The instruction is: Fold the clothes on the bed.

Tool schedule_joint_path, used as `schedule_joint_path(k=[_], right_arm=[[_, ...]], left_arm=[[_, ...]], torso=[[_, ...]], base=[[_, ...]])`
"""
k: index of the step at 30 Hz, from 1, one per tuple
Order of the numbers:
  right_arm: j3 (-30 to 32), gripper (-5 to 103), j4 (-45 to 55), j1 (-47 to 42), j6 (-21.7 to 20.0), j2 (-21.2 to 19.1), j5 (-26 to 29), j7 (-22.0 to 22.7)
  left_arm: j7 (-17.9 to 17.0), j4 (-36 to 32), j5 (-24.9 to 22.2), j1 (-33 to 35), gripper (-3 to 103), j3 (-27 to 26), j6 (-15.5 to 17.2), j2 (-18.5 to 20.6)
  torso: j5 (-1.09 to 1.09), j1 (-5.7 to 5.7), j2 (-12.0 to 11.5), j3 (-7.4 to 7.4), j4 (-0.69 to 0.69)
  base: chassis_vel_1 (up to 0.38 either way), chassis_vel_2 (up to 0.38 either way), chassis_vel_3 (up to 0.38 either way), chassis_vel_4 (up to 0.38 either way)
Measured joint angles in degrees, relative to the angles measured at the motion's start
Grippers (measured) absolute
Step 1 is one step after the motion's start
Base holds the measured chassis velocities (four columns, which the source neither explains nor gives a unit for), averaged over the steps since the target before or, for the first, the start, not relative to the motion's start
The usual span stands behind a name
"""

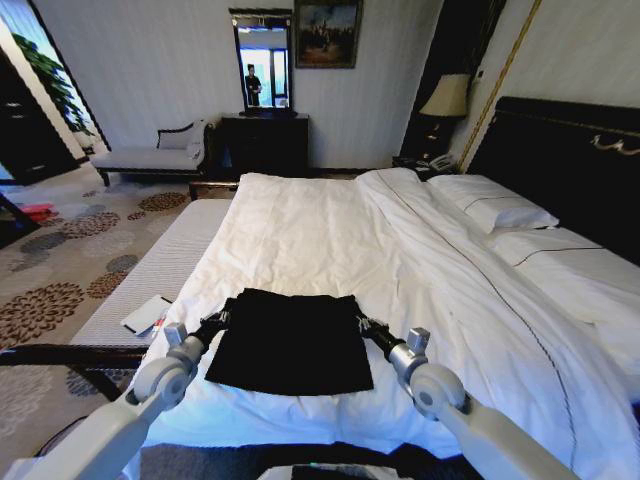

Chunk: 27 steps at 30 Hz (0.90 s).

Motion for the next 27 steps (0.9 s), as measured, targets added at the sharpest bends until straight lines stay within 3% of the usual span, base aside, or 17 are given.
schedule_joint_path(k=[18,21,23,25,27], right_arm=[[-0.8,2,-2.8,-6.1,1.6,2.8,-6.8,-1.6],[-0.3,5,-2.2,-7.9,1.7,3.1,-7.9,-2.1],[0.5,16,-1.3,-9.2,1.7,3.4,-8.5,-2.3],[0.8,21,-1.0,-9.5,1.7,3.4,-8.6,-2.3],[2.1,27,0.1,-10.2,1.7,3.4,-8.6,-2.3]], left_arm=[[0.2,1.2,5.0,6.7,1,-0.3,-1.5,-3.6],[-0.1,1.3,5.4,6.9,9,0.1,-1.4,-4.1],[-0.6,1.3,5.5,7.0,19,0.1,-1.4,-4.4],[-0.8,1.3,5.5,7.1,19,0.0,-1.4,-4.4],[-1.4,1.0,5.2,7.3,30,-1.0,-1.4,-4.7]], torso=[[0.0,0.01,0.0,0.01,0.0],[0.0,0.01,0.0,0.01,-0.01],[0.0,0.01,0.0,0.01,-0.01],[0.0,0.01,0.0,0.01,-0.01],[0.0,0.01,0.0,0.01,-0.01]], base=[[0.0,0.0,0.0,0.0],[0.0,0.0,0.0,0.0],[0.0,0.0,0.0,0.0],[0.0,0.0,0.0,0.0],[0.0,0.0,0.0,0.0]])
